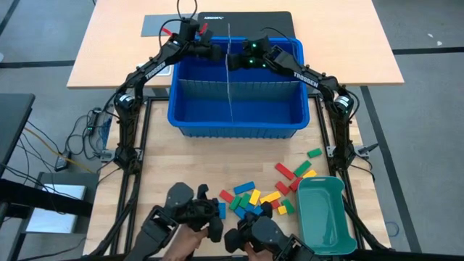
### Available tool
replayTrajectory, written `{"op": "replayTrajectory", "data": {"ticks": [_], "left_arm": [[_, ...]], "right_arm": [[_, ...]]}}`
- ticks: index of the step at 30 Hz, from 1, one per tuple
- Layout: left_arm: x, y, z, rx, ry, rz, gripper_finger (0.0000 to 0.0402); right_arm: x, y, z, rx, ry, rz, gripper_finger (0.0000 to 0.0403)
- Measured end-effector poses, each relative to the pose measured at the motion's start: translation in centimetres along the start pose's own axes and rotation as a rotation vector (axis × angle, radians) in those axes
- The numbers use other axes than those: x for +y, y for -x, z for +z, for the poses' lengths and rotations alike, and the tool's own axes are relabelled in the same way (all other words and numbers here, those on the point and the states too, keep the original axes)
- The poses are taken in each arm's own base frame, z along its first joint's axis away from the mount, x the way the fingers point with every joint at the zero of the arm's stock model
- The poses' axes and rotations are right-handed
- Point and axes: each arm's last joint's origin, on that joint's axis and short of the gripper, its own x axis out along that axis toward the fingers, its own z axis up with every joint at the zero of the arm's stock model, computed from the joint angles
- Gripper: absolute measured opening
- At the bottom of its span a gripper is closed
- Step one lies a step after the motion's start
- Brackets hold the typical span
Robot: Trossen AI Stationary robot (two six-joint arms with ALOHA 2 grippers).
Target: Sort Items/Unsort Items
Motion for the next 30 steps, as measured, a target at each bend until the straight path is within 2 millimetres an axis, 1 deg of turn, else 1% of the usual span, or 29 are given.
{"op": "replayTrajectory", "data": {"ticks": [11,14,18,24,27,30], "left_arm": [[0.1,0.1,0.1,-0.001,0.002,-0.006,0.0000],[0.0,0.1,0.0,0.002,0.002,-0.012,0.0000],[0.0,0.1,0.0,0.005,0.007,-0.021,0.0000],[0.0,0.1,0.0,0.007,0.014,-0.025,0.0000],[0.0,0.1,0.0,0.009,0.014,-0.031,0.0000],[-0.1,0.1,0.0,0.008,0.012,-0.033,0.0000]], "right_arm": [[0.2,0.0,-0.1,-0.010,-0.024,-0.007,0.0000],[0.3,0.0,-0.2,-0.005,-0.029,-0.014,0.0008],[0.1,0.0,-0.4,0.018,-0.040,-0.029,0.0037],[0.0,0.2,-0.5,0.041,-0.045,-0.044,0.0099],[0.0,0.6,-0.3,0.048,-0.047,-0.040,0.0127],[0.1,1.7,0.2,0.046,-0.038,-0.033,0.0148]]}}
